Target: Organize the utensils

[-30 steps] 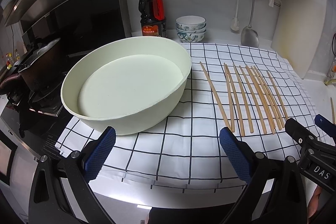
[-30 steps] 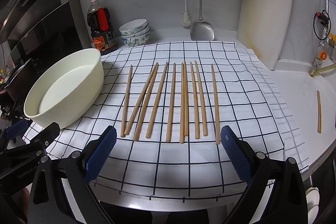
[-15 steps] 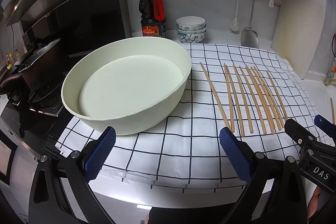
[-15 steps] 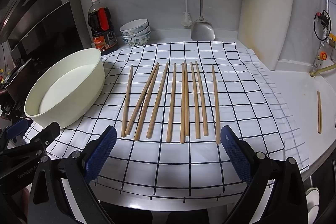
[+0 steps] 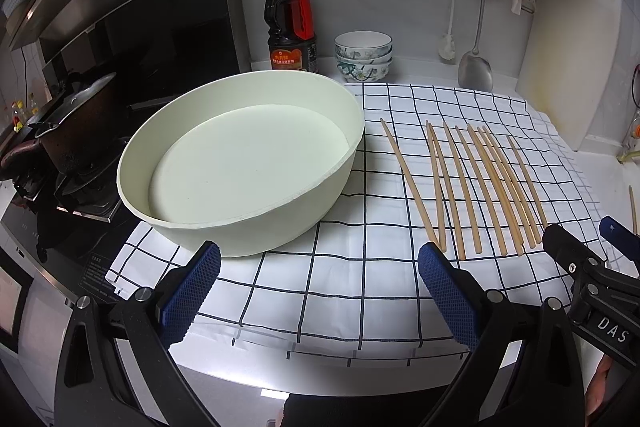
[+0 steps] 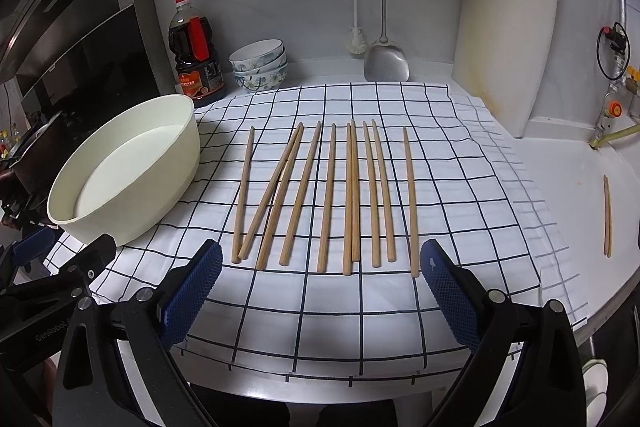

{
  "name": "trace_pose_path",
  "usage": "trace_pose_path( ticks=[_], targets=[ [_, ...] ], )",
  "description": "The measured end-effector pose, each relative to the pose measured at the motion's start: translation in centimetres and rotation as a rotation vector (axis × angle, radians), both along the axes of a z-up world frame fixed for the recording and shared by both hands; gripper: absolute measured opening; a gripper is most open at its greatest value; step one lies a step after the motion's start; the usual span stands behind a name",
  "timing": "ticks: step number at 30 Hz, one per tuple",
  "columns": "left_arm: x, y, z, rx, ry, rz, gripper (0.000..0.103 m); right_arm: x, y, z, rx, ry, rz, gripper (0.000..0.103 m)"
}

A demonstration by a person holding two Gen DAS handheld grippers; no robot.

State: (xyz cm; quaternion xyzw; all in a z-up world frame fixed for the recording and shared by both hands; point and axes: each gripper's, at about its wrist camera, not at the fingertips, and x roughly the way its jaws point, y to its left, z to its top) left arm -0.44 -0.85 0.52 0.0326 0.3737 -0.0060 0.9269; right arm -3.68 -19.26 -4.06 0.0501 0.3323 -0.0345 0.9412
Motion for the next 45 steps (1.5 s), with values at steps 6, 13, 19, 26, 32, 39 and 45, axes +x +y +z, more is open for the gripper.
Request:
trace_pose_path(
  ticks=[6,13,19,26,32,39,45],
  targets=[
    [-0.1,0.0,0.1,0.0,-0.001,0.0,0.097,-0.1,0.0,0.1,-0.001,-0.003,0.005,0.095],
    [-0.1,-0.2,-0.1,-0.001,0.002,-0.001,0.097,0.0,-0.1,-0.1,-0.001,-0.004,0.011,0.095],
    [0.3,-0.5,-0.9,-0.005,0.019,0.005,0.097,0.6,-1.7,-0.3,0.079,0.022,0.036,0.095],
    [1.4,-1.7,-2.1,-0.045,0.049,-0.015,0.097,1.7,-6.7,-1.0,0.132,0.04,0.018,0.095],
    [3.2,-4.9,-3.4,-0.032,0.069,-0.083,0.097,2.6,-11.7,-2.3,0.154,0.044,-0.067,0.095],
    [6.3,-7.3,-5.1,-0.019,0.103,-0.091,0.097,5.9,-13.9,-4.3,0.157,0.124,-0.078,0.095],
    [8.9,-7.8,-6.3,-0.049,0.146,-0.041,0.097,8.9,-13.1,-4.5,0.057,0.147,-0.06,0.095]
  ],
)
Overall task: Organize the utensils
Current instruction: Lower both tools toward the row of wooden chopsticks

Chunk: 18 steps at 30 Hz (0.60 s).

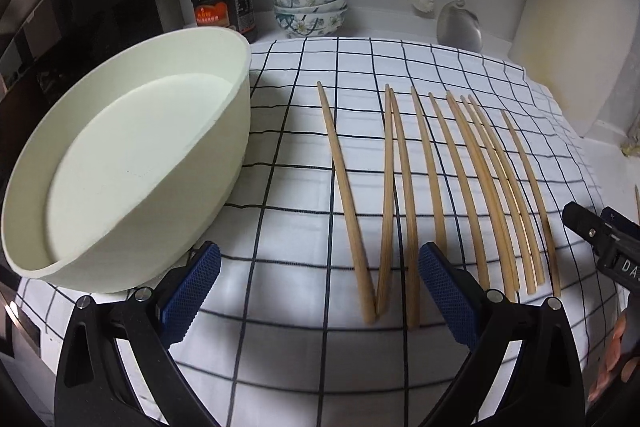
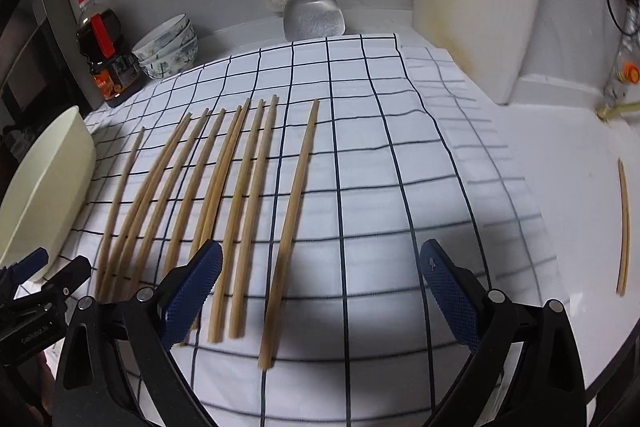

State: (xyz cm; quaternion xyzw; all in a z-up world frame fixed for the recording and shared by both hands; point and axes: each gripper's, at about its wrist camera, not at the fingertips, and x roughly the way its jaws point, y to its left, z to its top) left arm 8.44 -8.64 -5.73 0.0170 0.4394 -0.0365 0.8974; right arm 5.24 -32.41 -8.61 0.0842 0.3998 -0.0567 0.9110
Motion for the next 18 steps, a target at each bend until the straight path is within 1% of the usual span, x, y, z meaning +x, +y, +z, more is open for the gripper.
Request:
trace_pose_path(
  ticks=[10,13,18],
  targets=[
    [2.4,-0.5,-0.9,0.015,-0.003,0.074,0.097,3.5,-0.6,-1.4,-0.032,0.064,0.019,0.095],
    [2.7,-0.6,-1.1,0.025,0.003,0.088,0.097,3.9,-0.7,-2.0,-0.049,0.091,0.017,0.094],
    [3.2,-0.3,-1.4,0.029,0.013,0.116,0.097,4.0,-0.7,-2.1,-0.073,0.093,0.008,0.094]
  ],
)
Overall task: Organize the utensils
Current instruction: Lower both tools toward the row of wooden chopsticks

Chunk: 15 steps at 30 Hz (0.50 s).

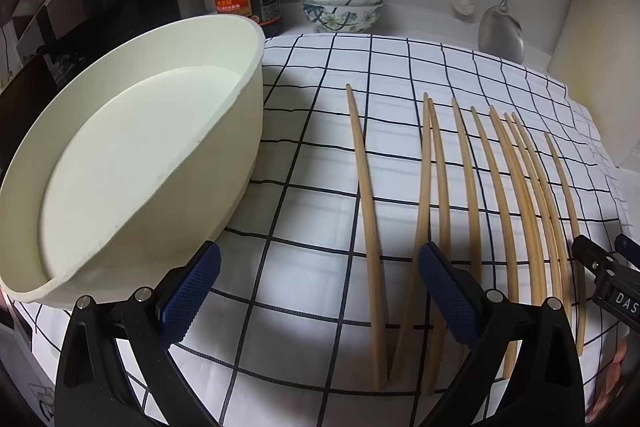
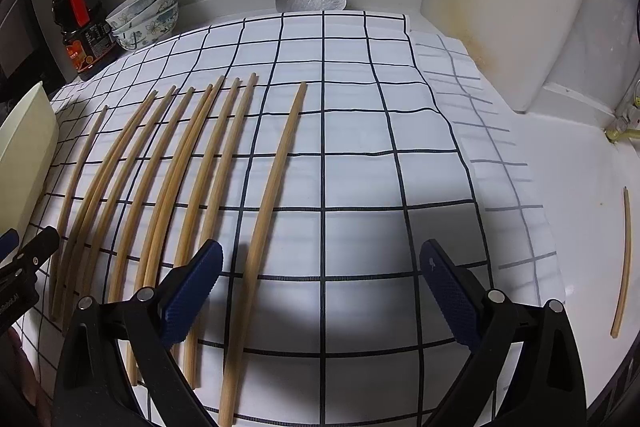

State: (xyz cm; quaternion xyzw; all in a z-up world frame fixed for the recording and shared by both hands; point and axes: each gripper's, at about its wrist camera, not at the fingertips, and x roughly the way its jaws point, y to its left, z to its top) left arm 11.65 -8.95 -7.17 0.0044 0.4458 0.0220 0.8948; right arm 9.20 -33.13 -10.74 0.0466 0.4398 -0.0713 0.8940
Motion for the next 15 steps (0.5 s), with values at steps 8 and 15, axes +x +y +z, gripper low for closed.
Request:
trace_pose_path(
  ticks=[8,15],
  targets=[
    [0.9,-0.3,-0.8,0.023,0.024,0.025,0.097,0.1,0.4,-0.3,-0.03,0.007,0.017,0.094],
    [1.8,-0.8,-1.3,0.039,0.054,0.044,0.097,0.3,0.6,-0.5,-0.037,0.018,0.029,0.094]
  ],
)
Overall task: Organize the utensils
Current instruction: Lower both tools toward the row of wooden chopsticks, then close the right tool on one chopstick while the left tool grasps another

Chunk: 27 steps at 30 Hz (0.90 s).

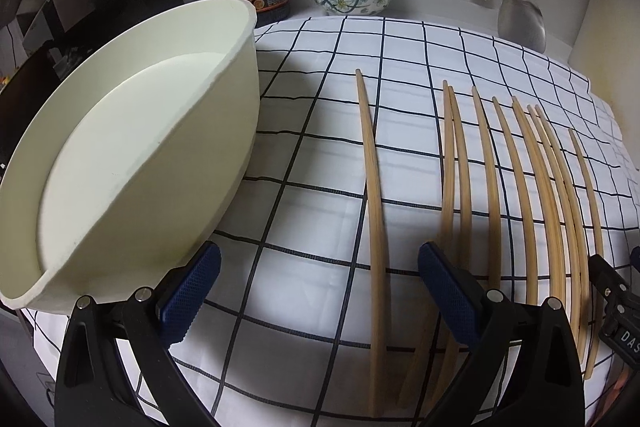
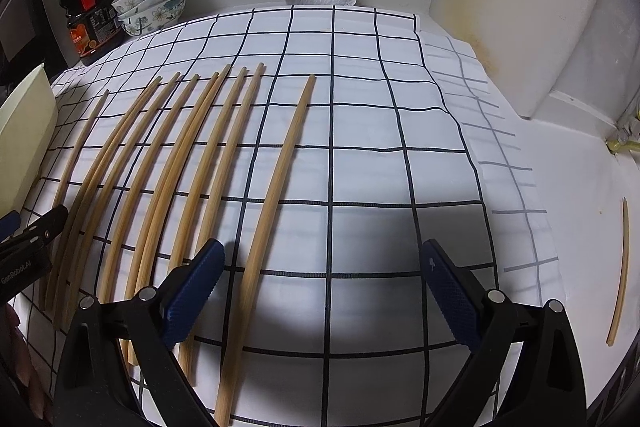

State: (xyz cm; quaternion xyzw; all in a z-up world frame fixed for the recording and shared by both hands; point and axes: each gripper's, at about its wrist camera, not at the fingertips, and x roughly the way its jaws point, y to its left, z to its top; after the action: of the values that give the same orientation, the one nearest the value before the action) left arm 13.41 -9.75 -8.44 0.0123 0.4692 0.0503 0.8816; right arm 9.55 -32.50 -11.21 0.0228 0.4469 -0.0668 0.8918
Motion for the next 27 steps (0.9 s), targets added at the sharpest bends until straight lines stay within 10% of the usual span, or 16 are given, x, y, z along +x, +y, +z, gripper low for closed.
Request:
trace_pose_path(
  ticks=[9,18,22,27],
  targets=[
    [0.1,-0.1,0.0,-0.042,-0.01,-0.018,0.089,-0.2,0.7,0.0,-0.013,-0.014,0.034,0.086],
    [-0.3,-1.8,0.7,-0.072,-0.008,-0.1,0.039,-0.4,2.1,0.4,0.006,-0.025,0.119,0.048],
    [-0.4,-2.4,0.9,-0.085,-0.001,-0.13,0.008,-0.6,2.8,0.5,0.001,-0.028,0.15,0.014],
    [-0.6,-2.4,0.9,-0.097,-0.002,-0.16,0.007,-0.6,2.1,0.6,0.037,-0.036,0.132,0.006]
  ],
)
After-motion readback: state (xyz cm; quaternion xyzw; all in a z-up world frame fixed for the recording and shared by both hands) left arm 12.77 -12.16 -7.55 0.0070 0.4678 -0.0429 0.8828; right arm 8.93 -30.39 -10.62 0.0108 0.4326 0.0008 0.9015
